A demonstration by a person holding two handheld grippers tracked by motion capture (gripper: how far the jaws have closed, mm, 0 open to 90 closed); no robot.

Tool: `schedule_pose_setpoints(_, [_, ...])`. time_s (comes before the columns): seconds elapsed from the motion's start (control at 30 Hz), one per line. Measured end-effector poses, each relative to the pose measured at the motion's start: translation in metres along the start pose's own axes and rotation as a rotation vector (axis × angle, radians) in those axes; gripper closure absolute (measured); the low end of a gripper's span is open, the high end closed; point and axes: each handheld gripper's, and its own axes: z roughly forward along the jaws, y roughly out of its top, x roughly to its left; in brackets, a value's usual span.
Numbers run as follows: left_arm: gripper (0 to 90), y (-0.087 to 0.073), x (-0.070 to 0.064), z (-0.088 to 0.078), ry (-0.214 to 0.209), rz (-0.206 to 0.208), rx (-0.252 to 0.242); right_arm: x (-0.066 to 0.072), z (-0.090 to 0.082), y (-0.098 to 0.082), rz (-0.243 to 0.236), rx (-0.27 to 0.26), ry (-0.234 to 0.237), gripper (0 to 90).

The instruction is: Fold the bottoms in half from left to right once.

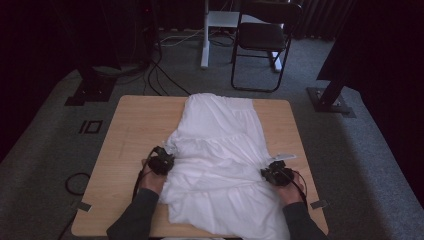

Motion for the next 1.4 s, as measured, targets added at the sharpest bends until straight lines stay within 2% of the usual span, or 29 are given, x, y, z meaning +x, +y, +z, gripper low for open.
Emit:
schedule_pose_setpoints(0.07, [87.3,0.003,0.02,0.006,-0.001,-0.046,0.003,0.007,0.009,0.01,-0.026,-0.012,0.005,83.6])
schedule_pose_setpoints(0.1, [87.1,0.005,0.026,0.009,0.001,-0.057,-0.001,0.008,0.014,0.015,-0.026,-0.022,0.008,83.6])
schedule_pose_setpoints(0.13, [87.1,0.005,0.026,0.009,0.001,-0.057,-0.001,0.008,0.014,0.015,-0.026,-0.022,0.008,83.6])
schedule_pose_setpoints(0.17, [87.1,0.008,0.033,0.013,0.004,-0.084,-0.004,0.008,0.019,0.02,-0.023,-0.03,0.008,83.7])
schedule_pose_setpoints(0.23, [86.9,0.011,0.034,0.015,0.012,-0.086,-0.002,0.003,0.031,0.032,-0.017,-0.054,-0.011,83.6])
schedule_pose_setpoints(0.37, [86.3,0.015,0.031,0.019,0.016,-0.084,-0.009,-0.007,0.039,0.04,-0.004,-0.08,-0.025,82.4])
schedule_pose_setpoints(0.4, [83.2,0.015,0.031,0.019,0.011,-0.093,-0.01,-0.017,0.043,0.042,0.015,-0.102,-0.016,81.1])
schedule_pose_setpoints(0.43, [79.7,0.015,0.032,0.018,0.004,-0.101,-0.014,-0.02,0.044,0.043,0.027,-0.104,-0.008,80.0])
schedule_pose_setpoints(0.53, [67.4,0.014,0.034,0.013,-0.011,-0.111,-0.028,-0.022,0.044,0.044,0.033,-0.096,-0.007,76.3])
schedule_pose_setpoints(0.57, [67.4,0.012,0.036,0.002,-0.03,-0.119,-0.055,-0.022,0.043,0.044,0.024,-0.091,-0.015,71.0])
schedule_pose_setpoints(0.6, [60.5,0.011,0.037,-0.006,-0.037,-0.123,-0.074,-0.02,0.04,0.045,0.03,-0.076,-0.044,60.5])
schedule_pose_setpoints(0.63, [58.2,0.009,0.038,-0.016,-0.041,-0.124,-0.101,-0.021,0.036,0.046,0.033,-0.083,-0.053,57.2])
schedule_pose_setpoints(0.7, [55.1,0.005,0.042,-0.036,-0.055,-0.14,-0.149,-0.02,0.024,0.048,0.054,-0.131,-0.054,52.3])
schedule_pose_setpoints(0.77, [53.2,-0.001,0.045,-0.054,-0.054,-0.144,-0.19,-0.016,0.01,0.052,0.055,-0.18,-0.041,49.3])
schedule_pose_setpoints(0.87, [50.2,-0.012,0.047,-0.074,-0.039,-0.13,-0.211,-0.004,-0.002,0.062,0.008,-0.213,-0.015,47.3])
schedule_pose_setpoints(0.97, [48.4,-0.027,0.049,-0.086,-0.042,-0.141,-0.219,0.014,-0.006,0.074,-0.038,-0.234,0.035,46.5])
schedule_pose_setpoints(1.03, [47.4,-0.04,0.049,-0.092,-0.049,-0.158,-0.239,0.025,-0.002,0.081,-0.066,-0.229,0.054,46.1])
schedule_pose_setpoints(1.13, [46.1,-0.057,0.046,-0.097,-0.063,-0.16,-0.259,0.039,0.012,0.092,-0.096,-0.202,0.073,44.8])
schedule_pose_setpoints(1.3, [38.4,-0.082,0.037,-0.096,-0.112,-0.123,-0.233,0.051,0.036,0.1,-0.102,-0.139,0.079,40.4])
schedule_pose_setpoints(1.4, [32.9,-0.093,0.036,-0.091,-0.142,-0.126,-0.212,0.055,0.049,0.101,-0.101,-0.096,0.086,40.2])
